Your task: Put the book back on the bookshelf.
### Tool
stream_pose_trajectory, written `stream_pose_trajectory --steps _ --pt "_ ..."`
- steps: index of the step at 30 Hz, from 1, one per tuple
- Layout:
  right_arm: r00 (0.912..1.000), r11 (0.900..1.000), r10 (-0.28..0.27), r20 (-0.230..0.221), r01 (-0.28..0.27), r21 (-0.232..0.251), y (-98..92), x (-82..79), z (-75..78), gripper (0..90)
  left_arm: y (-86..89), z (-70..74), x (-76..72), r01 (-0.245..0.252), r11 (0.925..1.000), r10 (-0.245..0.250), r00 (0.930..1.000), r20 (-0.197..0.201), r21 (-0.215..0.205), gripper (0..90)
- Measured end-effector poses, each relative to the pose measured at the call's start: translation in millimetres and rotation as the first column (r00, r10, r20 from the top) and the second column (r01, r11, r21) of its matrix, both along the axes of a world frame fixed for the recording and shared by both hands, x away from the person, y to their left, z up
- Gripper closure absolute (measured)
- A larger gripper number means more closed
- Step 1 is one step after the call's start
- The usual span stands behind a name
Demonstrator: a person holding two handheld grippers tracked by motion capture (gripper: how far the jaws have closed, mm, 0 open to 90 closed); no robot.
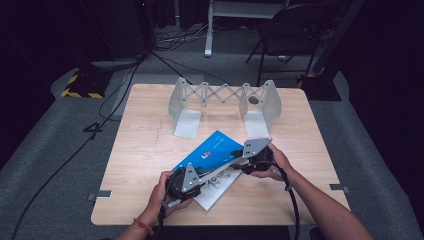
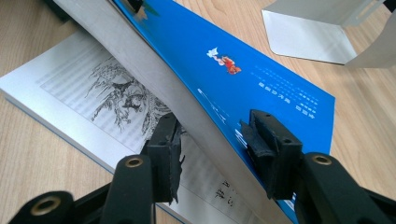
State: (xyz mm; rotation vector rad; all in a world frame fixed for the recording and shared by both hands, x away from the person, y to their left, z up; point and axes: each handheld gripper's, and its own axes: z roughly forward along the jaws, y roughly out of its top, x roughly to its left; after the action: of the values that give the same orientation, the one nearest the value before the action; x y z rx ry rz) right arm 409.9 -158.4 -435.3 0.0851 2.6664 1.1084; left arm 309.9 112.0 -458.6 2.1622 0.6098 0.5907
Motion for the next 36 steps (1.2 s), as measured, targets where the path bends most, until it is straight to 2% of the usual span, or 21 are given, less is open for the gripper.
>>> stream_pose_trajectory --steps 3,4,5,6,7,9,10,12,13,14,15,16,17,18,25,26,27,29,31,32,36 --pt "0.9995 0.998 0.027 -0.014 -0.026 0.052 -4.2 2.8 -4.3 53.5 4.2 1.2 2.0 0.026 0.9996 -0.026 0.9997 0.002 0.007 69.4" --pt "0.9995 0.998 0.027 -0.014 -0.026 0.052 -4.2 2.8 -4.3 53.5 5.8 0.2 3.0 0.036 0.9994 -0.036 0.9993 -0.007 0.001 69.4" --pt "0.9995 0.998 0.027 -0.013 -0.027 0.049 -7.1 6.0 -7.3 49.6 7.3 -0.7 3.8 0.051 0.9987 -0.051 0.9987 -0.008 0.003 70.0" --pt "1.0000 0.999 0.007 -0.003 -0.007 0.033 -10.6 11.4 -11.1 43.8 8.1 -0.7 4.1 0.056 0.9984 -0.056 0.9984 -0.008 0.003 70.4" --pt "0.9999 1.000 -0.011 -0.011 0.012 0.028 -13.3 14.7 -13.8 41.1 10.0 -0.6 4.9 0.063 0.9980 -0.063 0.9979 -0.012 -0.004 70.4" --pt "0.9990 0.998 -0.026 -0.037 0.028 0.051 -22.2 24.8 -19.2 41.5 14.5 -1.0 6.9 0.078 0.9966 -0.078 0.9968 -0.016 -0.025 70.4" --pt "0.9993 0.998 -0.023 -0.030 0.025 0.051 -23.8 27.3 -21.2 43.7 16.1 -1.1 7.7 0.086 0.9958 -0.086 0.9961 -0.017 -0.032 70.5" --pt "0.9987 1.000 0.010 0.050 -0.010 0.013 -23.8 26.7 -23.8 51.9 18.2 -1.3 9.4 0.097 0.9942 -0.098 0.9950 -0.020 -0.045 70.7" --pt "0.9976 1.000 0.018 0.067 -0.019 0.019 -24.2 25.9 -23.8 53.5 19.8 -0.9 10.4 0.103 0.9934 -0.104 0.9944 -0.019 -0.052 70.7" --pt "0.9954 0.999 0.024 0.093 -0.026 0.020 -25.0 23.5 -23.5 55.3 20.7 -0.4 11.2 0.110 0.9926 -0.111 0.9936 -0.019 -0.052 70.7" --pt "0.9954 0.999 0.024 0.093 -0.026 0.020 -25.0 23.5 -23.5 55.3 20.7 -0.4 11.2 0.110 0.9926 -0.111 0.9936 -0.019 -0.052 70.7" --pt "0.9934 0.999 0.034 0.109 -0.036 0.014 -25.5 19.3 -23.5 60.8 22.7 0.2 13.6 0.124 0.9907 -0.125 0.9920 -0.018 -0.057 70.5" --pt "0.9934 0.999 0.034 0.109 -0.036 0.014 -25.5 19.3 -23.5 60.8 22.7 0.2 13.6 0.124 0.9907 -0.125 0.9920 -0.018 -0.057 70.3" --pt "0.9881 0.999 0.042 0.148 -0.041 -0.004 -26.0 11.7 -22.9 62.9 24.8 0.2 16.9 0.140 0.9875 -0.142 0.9895 -0.027 -0.072 69.9" --pt "0.9847 1.000 0.023 0.173 -0.021 -0.011 -36.1 -4.2 -17.3 67.6 25.2 4.7 31.0 0.195 0.9773 -0.199 0.9789 -0.045 -0.081 67.5" --pt "0.9830 1.000 0.010 0.184 -0.008 -0.015 -40.6 -11.1 -16.5 69.2 23.2 5.5 37.1 0.217 0.9729 -0.222 0.9737 -0.052 -0.080 66.7" --pt "0.9820 1.000 0.006 0.189 -0.003 -0.017 -42.3 -13.7 -15.9 69.6 23.2 5.5 37.1 0.217 0.9729 -0.222 0.9737 -0.052 -0.080 66.4" --pt "0.9809 1.000 0.000 0.195 0.003 -0.016 -44.9 -16.7 -14.9 70.3 19.7 6.2 45.7 0.242 0.9663 -0.248 0.9665 -0.065 -0.087 65.8" --pt "0.9809 1.000 -0.022 0.193 0.025 -0.012 -52.8 -23.7 -12.9 71.5 17.7 6.4 48.7 0.249 0.9646 -0.255 0.9649 -0.063 -0.086 64.5" --pt "0.9797 0.999 -0.031 0.198 0.034 -0.013 -55.6 -26.2 -12.7 71.8 12.5 6.4 54.7 0.271 0.9589 -0.277 0.9583 -0.069 -0.083 64.1" --pt "0.9774 0.998 -0.059 0.203 0.062 -0.009 -66.0 -33.7 -12.3 73.0 2.6 7.6 64.5 0.295 0.9525 -0.300 0.9513 -0.070 -0.075 62.7"
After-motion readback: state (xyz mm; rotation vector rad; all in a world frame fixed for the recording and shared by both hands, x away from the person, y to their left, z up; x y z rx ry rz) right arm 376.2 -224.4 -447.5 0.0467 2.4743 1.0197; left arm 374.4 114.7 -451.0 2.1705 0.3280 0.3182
